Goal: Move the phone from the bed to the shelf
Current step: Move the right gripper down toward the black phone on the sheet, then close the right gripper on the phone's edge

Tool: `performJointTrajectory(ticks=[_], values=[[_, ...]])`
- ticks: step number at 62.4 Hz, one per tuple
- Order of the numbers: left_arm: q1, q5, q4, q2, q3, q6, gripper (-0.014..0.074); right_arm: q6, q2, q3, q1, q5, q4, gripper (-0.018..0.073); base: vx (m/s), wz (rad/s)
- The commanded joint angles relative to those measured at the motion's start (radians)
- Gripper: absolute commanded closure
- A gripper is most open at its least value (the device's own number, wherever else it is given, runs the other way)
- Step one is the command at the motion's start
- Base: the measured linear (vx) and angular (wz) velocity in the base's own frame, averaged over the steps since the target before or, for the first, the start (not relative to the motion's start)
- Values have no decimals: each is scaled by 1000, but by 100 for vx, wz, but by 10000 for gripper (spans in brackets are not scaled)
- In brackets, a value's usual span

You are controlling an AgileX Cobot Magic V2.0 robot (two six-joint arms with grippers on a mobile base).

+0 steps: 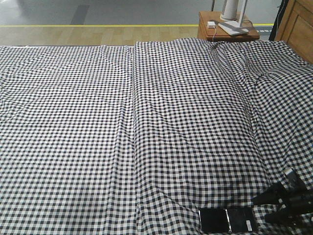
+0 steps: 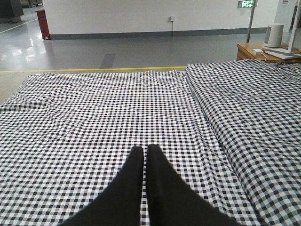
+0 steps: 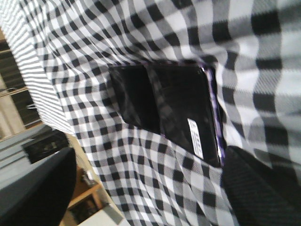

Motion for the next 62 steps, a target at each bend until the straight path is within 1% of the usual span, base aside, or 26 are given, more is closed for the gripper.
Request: performJointTrajectory(ticks=[1, 6, 15, 27, 50, 62], values=[[0, -70, -9, -8, 7, 0, 595, -17, -25, -37, -3, 108, 40, -32, 0, 0], [0, -70, -9, -8, 7, 0, 595, -22, -1, -64, -3, 124, 64, -32, 0, 0], [0, -70, -9, -8, 7, 0, 595, -22, 33, -101, -3, 134, 77, -32, 0, 0], [0, -70, -9, -8, 7, 0, 595, -72, 56, -103, -3, 142, 84, -32, 0, 0], [0, -70, -9, -8, 7, 0, 595, -116, 101, -103, 0, 158, 109, -32, 0, 0], [0, -70, -9, -8, 7, 0, 595, -126, 117, -103, 40, 164, 107, -32, 0, 0]])
